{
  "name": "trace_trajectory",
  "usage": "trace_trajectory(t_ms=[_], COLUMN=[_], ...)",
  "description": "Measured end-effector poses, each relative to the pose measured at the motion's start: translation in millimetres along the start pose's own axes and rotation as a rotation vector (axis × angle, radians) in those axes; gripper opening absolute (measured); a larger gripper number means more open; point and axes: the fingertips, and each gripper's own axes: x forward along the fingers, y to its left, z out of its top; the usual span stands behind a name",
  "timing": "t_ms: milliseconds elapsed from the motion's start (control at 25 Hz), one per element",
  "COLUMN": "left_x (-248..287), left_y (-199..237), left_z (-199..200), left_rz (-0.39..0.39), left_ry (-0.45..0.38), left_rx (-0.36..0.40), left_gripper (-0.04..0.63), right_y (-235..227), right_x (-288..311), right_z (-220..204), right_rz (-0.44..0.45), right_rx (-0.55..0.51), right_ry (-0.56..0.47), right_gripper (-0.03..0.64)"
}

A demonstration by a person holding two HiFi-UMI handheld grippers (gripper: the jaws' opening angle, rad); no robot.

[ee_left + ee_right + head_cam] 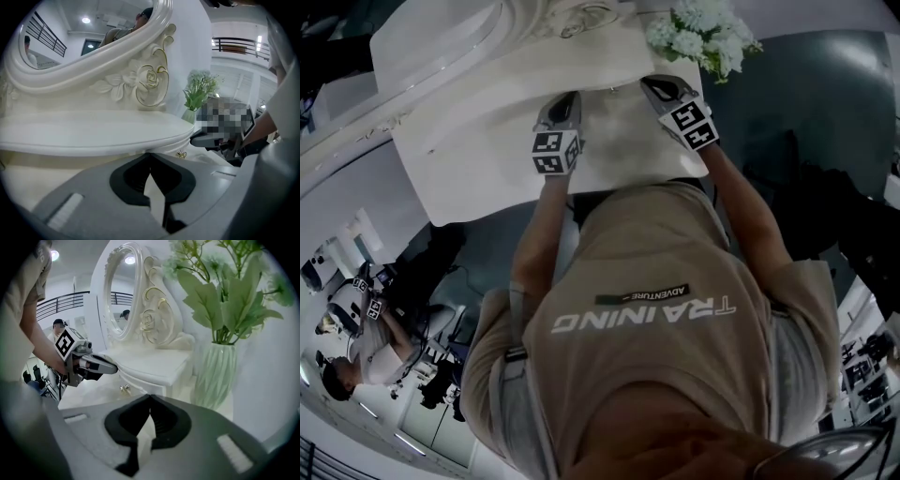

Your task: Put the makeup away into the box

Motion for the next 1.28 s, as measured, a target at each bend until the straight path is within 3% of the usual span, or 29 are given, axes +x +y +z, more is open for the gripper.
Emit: trace_trajectory(t_ms=[400,800,960,1280], left_x=[13.2,17.2,-11.0,-86.6], left_y=[7.8,-1.7,0.7,26.6], left_z=[7.1,1.6,-3.5,-9.0], left_rz=[0.020,-0.041,-0.050,-0.078], left_ry=[-0.030,-0.005,-0.025,-0.092], left_rx=[-0.049,-0.010,-0.031,-0.074], left_gripper=[0.006,0.006,0.006,0.006], right_y=[-15.1,-20.1,3.3,96.3], right_x=[13.1,16.3,8.6,1.5], right_z=[7.0,-9.4,-17.3,3.6], right_rz=[-0.008,-0.064,-0.069,-0.065], right_rx=[0.018,0.054,0.074,0.097], right_ry=[-0.029,-0.005,0.025,0.021], right_gripper=[0.005,0.005,0.005,0.005])
